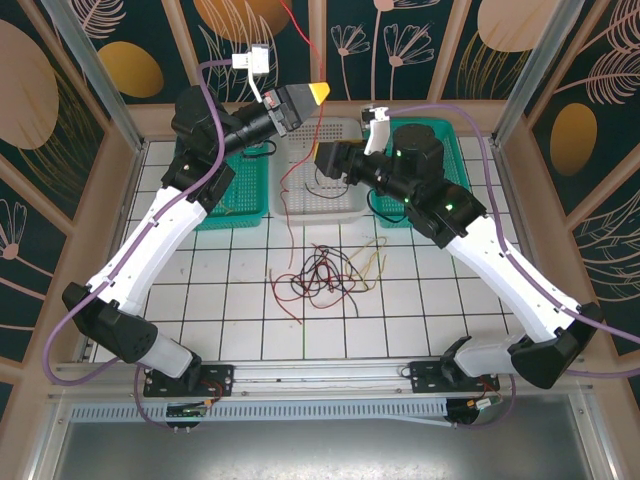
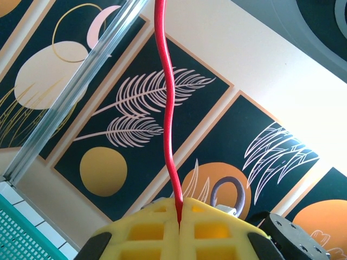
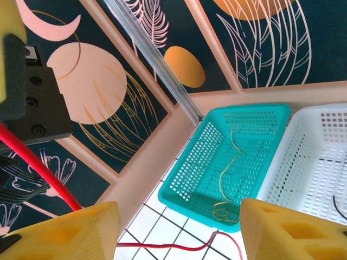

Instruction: Untangle the cables

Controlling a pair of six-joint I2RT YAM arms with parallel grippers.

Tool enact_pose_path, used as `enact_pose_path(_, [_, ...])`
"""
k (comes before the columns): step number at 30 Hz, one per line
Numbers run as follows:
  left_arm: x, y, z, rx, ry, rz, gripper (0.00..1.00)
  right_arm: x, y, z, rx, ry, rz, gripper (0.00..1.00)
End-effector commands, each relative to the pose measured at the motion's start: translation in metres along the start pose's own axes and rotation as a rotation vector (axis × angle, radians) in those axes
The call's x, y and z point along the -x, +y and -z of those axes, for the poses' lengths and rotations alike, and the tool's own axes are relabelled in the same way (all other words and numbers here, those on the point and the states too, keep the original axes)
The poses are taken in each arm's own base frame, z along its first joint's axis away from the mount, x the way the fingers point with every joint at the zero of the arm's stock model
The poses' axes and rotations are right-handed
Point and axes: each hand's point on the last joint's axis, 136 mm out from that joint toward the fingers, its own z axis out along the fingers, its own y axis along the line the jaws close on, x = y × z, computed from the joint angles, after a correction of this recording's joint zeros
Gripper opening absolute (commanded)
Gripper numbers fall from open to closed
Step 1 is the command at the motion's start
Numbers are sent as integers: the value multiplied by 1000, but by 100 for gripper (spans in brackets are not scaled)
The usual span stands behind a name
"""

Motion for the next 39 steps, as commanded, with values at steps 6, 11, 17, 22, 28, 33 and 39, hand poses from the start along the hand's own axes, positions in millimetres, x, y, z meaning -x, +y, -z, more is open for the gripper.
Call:
enact_pose_path(6, [0, -9, 7, -12, -6, -42, 0, 7, 25, 23, 163, -92, -12, 65])
enact_pose_path(11, [-2, -10, 7, -30, -6, -34, 0, 7, 19, 31, 138, -116, -23, 67])
enact_pose_path(17, [-2, -9, 8, -29, -7, -32, 0, 9, 25, 21, 163, -93, -14, 65])
enact_pose_path(22, [-1, -11, 7, -36, -11, -37, 0, 8, 13, 6, 99, -67, -18, 41])
enact_pose_path(28, [-3, -7, 6, -32, -4, -28, 0, 6, 4, 0, 58, -64, -14, 34])
enact_pose_path(33, [-3, -2, 5, -17, -6, -31, 0, 10, 6, -2, 56, -59, -2, 14])
enact_pose_path(39, [-6, 28, 1, 95, -8, -23, 40, 19, 4, 10, 18, -94, 13, 4])
